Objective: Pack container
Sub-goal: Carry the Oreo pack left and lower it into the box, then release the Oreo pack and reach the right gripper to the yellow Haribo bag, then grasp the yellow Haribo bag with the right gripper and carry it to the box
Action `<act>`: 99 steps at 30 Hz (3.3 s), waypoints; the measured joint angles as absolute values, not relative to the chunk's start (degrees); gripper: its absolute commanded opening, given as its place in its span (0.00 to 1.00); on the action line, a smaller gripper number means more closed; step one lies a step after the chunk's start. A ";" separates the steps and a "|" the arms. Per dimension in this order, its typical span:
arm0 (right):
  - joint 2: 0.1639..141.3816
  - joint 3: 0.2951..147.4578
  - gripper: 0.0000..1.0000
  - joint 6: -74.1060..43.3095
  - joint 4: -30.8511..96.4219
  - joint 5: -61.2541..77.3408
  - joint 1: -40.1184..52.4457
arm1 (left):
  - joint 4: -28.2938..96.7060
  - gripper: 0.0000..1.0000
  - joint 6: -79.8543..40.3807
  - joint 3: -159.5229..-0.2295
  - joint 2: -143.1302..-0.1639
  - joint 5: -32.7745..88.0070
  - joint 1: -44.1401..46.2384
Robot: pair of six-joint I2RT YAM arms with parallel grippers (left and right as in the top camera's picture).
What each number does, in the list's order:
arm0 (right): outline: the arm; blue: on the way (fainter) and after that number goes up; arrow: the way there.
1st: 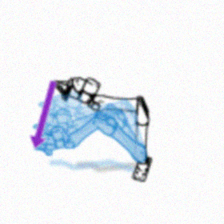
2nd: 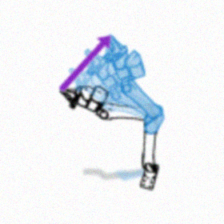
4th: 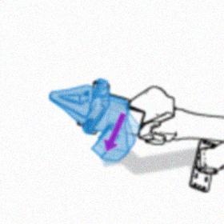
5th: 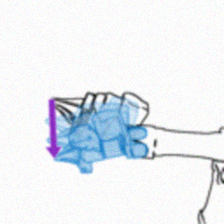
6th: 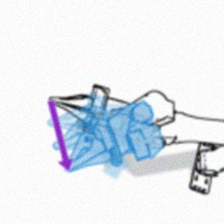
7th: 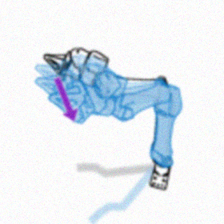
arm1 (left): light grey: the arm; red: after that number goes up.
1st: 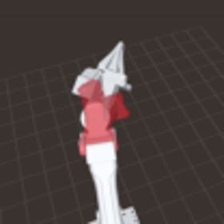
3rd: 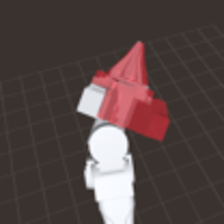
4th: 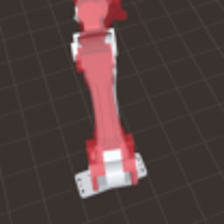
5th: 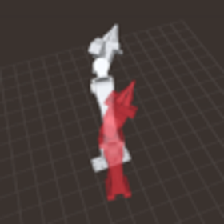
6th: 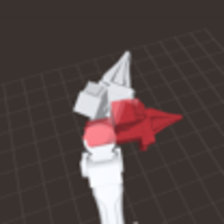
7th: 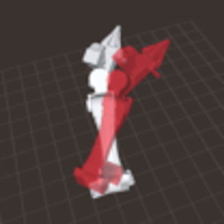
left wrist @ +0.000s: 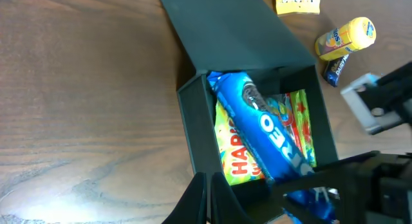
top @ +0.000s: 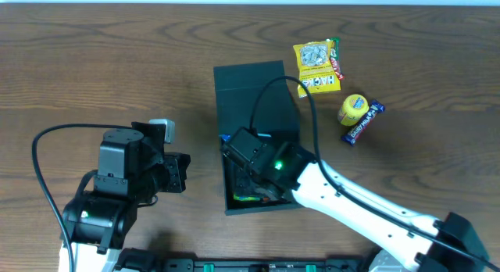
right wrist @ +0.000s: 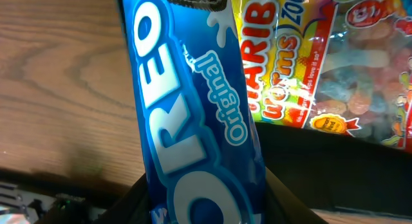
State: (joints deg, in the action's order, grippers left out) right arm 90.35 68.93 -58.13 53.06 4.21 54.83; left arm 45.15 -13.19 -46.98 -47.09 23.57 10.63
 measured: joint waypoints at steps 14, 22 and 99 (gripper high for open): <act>93.38 68.88 0.69 -59.42 50.09 4.05 56.18 | 45.23 0.06 -13.04 -46.98 -47.09 23.59 10.63; 90.96 68.93 0.43 -54.35 50.52 3.51 56.18 | 45.67 0.06 -13.04 -46.98 -47.09 23.57 10.61; 137.34 133.05 0.01 -18.85 65.67 -10.79 12.01 | 47.97 0.06 -13.02 -46.98 -47.03 23.03 10.59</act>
